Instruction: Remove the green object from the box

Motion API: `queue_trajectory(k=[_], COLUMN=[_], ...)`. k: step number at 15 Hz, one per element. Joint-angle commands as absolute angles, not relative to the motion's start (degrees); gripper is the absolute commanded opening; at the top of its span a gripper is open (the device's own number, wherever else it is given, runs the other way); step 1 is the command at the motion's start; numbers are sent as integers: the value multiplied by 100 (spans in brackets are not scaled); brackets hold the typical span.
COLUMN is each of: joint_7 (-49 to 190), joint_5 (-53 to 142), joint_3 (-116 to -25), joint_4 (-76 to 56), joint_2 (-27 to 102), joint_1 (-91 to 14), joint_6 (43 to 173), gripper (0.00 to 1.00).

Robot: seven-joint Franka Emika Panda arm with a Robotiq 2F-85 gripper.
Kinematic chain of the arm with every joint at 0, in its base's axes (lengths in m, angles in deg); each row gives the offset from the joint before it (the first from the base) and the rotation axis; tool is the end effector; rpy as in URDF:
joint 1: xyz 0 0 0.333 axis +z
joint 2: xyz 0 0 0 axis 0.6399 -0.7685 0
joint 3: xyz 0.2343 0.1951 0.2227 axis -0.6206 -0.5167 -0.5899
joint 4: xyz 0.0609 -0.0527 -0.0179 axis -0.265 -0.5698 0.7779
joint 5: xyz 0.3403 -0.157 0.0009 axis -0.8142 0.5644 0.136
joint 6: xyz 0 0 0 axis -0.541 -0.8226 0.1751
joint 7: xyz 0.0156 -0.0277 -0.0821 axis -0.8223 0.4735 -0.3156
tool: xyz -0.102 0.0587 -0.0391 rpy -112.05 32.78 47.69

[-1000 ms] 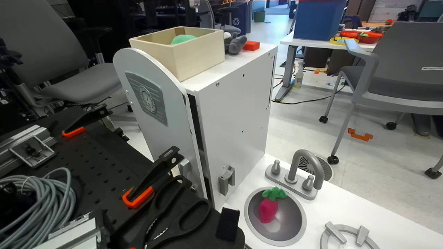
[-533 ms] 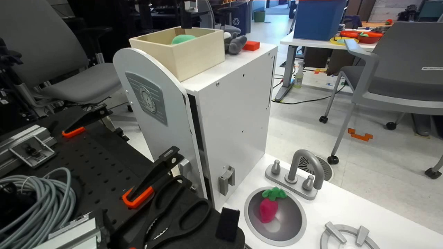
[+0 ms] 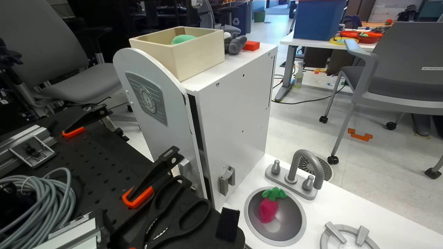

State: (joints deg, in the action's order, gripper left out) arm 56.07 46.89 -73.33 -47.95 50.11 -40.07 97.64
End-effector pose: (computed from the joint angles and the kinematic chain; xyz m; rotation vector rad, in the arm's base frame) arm 0.4928 -0.0167 0.3728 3.0569 0.3146 -0.2716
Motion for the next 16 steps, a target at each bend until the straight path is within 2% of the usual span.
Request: queue_trajectory(k=[1,16], joint_7=[5609,5609], joint_5=[4686,4762], joint_3=[-7357,-7404], joint_4=[-4784,-4743], joint_2=[5011,4943], joint_1=[-4028,-3993], joint_6=[9750,10137], gripper=[100,100])
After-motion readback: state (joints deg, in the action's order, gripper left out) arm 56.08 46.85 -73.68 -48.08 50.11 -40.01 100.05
